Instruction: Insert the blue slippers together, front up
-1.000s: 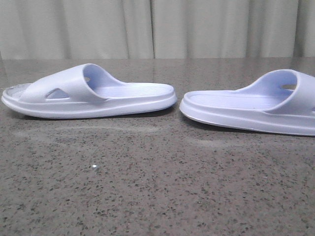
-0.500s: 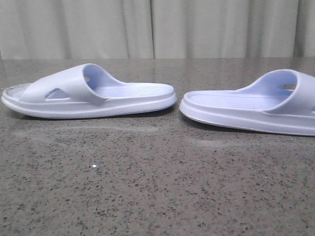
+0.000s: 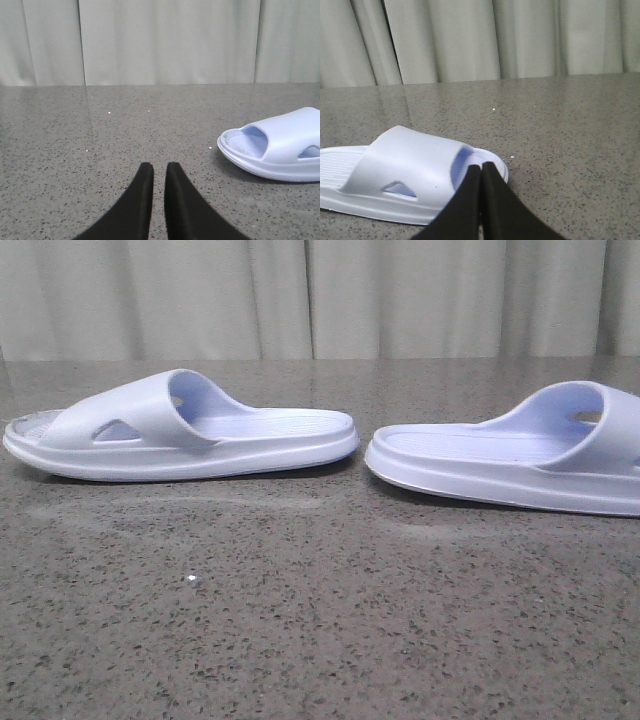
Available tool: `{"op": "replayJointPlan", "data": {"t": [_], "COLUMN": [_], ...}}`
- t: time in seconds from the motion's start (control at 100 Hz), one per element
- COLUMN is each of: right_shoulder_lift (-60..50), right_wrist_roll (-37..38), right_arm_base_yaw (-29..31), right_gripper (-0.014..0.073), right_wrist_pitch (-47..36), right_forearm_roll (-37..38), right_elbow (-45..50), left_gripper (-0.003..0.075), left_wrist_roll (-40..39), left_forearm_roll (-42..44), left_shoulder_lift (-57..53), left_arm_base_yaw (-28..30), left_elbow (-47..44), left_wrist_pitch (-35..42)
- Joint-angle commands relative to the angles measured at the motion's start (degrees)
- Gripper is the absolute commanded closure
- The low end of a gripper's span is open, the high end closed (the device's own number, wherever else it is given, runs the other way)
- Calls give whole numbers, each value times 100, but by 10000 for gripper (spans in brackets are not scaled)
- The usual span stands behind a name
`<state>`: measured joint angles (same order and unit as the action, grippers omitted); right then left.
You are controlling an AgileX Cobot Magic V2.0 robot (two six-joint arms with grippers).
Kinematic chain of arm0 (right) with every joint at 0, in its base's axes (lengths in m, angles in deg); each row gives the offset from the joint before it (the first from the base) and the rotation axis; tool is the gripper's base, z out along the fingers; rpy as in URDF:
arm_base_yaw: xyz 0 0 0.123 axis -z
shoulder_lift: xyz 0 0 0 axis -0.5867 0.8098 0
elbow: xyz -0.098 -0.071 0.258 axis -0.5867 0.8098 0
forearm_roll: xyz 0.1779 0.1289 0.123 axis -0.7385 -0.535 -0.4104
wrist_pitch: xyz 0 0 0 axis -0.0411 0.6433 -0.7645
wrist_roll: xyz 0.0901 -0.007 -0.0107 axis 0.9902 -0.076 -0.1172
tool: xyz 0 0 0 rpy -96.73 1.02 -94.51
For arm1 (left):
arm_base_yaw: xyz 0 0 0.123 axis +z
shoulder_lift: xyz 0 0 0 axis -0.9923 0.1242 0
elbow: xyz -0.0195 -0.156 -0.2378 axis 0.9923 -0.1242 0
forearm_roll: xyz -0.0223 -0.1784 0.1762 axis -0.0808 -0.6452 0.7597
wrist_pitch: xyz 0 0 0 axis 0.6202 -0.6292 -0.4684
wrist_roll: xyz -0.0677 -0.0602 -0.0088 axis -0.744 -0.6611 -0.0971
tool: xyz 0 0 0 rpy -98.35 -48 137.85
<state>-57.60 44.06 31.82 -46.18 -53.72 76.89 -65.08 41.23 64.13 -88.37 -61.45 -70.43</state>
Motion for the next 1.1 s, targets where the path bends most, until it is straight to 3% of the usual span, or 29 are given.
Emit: {"op": "replayJointPlan", "data": {"t": [0.0,0.57,0.82,0.93,1.09], "right_shoulder_lift": [-120,-120,-120,-120,-26], "right_wrist_roll": [-14,-14,-14,-14,-14], "right_arm_base_yaw": [28,28,28,28,28], "right_gripper": [685,685,685,683,683], "right_wrist_pitch": [-420,-552,-1251,-595,330], "right_forearm_roll": [49,49,-15,-141,-155], "right_elbow": [118,118,71,-232,-1010], "left_gripper": [704,704,705,705,705], "left_wrist_roll": [-49,-49,-49,-49,-49], "left_forearm_roll": [-39,-61,-1952,-2583,-2797], "left_shoulder_lift": [-178,-178,-178,-168,34], "left_arm_base_yaw": [-56,-56,-56,-56,-56], "left_elbow": [-44,-44,19,196,727], "left_wrist_pitch": [572,610,662,579,-3]}}
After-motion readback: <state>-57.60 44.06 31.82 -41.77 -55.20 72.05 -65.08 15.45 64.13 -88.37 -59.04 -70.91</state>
